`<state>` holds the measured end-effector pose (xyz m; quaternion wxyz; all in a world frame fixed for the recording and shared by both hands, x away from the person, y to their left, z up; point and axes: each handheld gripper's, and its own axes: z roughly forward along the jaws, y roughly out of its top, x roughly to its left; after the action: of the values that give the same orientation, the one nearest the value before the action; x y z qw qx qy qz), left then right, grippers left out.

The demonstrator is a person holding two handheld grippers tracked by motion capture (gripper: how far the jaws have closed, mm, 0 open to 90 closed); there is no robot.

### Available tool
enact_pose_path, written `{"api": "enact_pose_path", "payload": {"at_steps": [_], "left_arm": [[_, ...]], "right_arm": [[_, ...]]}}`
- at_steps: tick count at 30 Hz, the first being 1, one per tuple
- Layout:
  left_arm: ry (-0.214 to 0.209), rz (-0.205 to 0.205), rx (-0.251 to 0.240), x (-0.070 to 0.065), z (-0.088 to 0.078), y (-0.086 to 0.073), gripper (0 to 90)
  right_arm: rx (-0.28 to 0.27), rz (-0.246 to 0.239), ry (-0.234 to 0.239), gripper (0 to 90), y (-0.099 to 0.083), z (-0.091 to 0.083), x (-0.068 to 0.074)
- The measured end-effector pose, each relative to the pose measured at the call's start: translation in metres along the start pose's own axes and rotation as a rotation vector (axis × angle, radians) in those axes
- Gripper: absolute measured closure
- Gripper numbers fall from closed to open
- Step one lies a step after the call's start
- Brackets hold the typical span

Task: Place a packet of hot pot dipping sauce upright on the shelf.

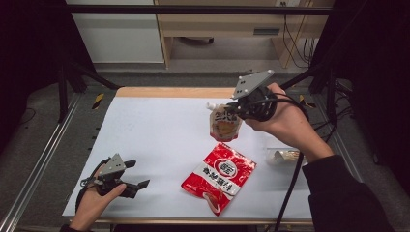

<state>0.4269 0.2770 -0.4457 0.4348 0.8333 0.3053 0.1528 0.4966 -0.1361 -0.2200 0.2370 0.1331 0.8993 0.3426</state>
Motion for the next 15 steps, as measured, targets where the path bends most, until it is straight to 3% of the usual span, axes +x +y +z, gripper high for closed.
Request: {"api": "enact_pose_path", "payload": {"at_steps": [7, 15], "left_arm": [[0.009, 0.001, -0.016, 0.003, -0.011, -0.004, 9.8], [0.016, -0.017, -0.015, 0.005, -0.014, -0.008, 9.7]], "right_arm": [[-0.040, 0.017, -0.058, 88.1, -0.016, -0.025, -0.017], [-0.033, 0.041, -0.101, 88.1, -0.046, -0.051, -0.035]]}}
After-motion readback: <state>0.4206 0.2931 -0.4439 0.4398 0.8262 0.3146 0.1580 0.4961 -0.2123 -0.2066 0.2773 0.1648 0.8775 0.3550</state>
